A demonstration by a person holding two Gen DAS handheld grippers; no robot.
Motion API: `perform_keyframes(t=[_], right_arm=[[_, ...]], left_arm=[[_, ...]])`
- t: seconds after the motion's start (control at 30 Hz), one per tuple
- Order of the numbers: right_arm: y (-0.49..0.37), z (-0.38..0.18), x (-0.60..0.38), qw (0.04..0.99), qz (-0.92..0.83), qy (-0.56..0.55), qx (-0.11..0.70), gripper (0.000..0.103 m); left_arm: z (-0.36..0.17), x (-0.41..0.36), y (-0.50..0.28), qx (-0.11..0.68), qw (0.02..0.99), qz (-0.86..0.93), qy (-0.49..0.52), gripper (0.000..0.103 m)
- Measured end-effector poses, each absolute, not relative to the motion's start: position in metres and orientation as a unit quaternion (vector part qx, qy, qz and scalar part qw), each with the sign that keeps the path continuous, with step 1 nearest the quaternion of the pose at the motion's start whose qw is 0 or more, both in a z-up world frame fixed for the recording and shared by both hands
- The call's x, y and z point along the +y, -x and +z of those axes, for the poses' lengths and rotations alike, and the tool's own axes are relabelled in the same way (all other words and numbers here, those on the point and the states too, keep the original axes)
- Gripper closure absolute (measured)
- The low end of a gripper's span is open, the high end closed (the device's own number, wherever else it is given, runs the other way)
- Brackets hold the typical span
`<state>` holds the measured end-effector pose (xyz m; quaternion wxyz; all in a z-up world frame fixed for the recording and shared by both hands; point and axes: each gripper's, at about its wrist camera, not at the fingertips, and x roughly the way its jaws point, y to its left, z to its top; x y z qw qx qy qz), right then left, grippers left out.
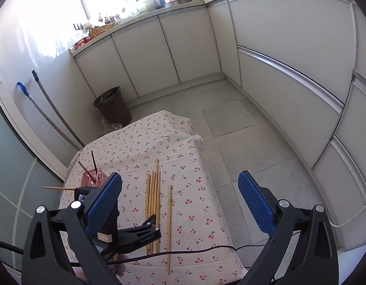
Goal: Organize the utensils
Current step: 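Lower both tools to the chopstick row and close the left tool on one, then lift the wooden chopstick with the left tool while the right tool grasps another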
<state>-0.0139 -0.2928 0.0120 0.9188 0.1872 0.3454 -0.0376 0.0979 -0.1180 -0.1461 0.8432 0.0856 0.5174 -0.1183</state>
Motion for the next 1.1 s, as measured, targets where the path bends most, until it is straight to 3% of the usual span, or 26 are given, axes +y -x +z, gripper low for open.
perform_keyframes(t=[0.23, 0.4, 0.6, 0.93, 1.03, 1.1], right_arm=[[0.009, 0.007, -0.307, 0.911, -0.037, -0.207, 0.355, 0.008], [0.009, 0.005, -0.319, 0.904, -0.029, -0.241, 0.353, 0.008], [0.008, 0.002, -0.327, 0.895, -0.026, -0.266, 0.357, 0.008], [0.003, -0.004, -0.325, 0.891, -0.024, -0.265, 0.367, 0.008], [0.002, -0.004, -0.327, 0.889, -0.026, -0.270, 0.368, 0.008], [0.002, -0.005, -0.328, 0.887, -0.026, -0.274, 0.370, 0.008]], left_arm=[[-0.141, -0.151, -0.178, 0.530, 0.835, -0.077, -0.126, 0.023], [-0.158, -0.146, -0.219, 0.587, 0.798, -0.044, -0.131, 0.047], [-0.176, -0.128, -0.227, 0.598, 0.790, -0.015, -0.135, 0.063], [-0.192, -0.130, -0.235, 0.606, 0.786, -0.038, -0.117, 0.066], [-0.199, -0.132, -0.239, 0.609, 0.783, -0.040, -0.120, 0.074], [-0.198, -0.133, -0.241, 0.610, 0.783, -0.055, -0.110, 0.088]])
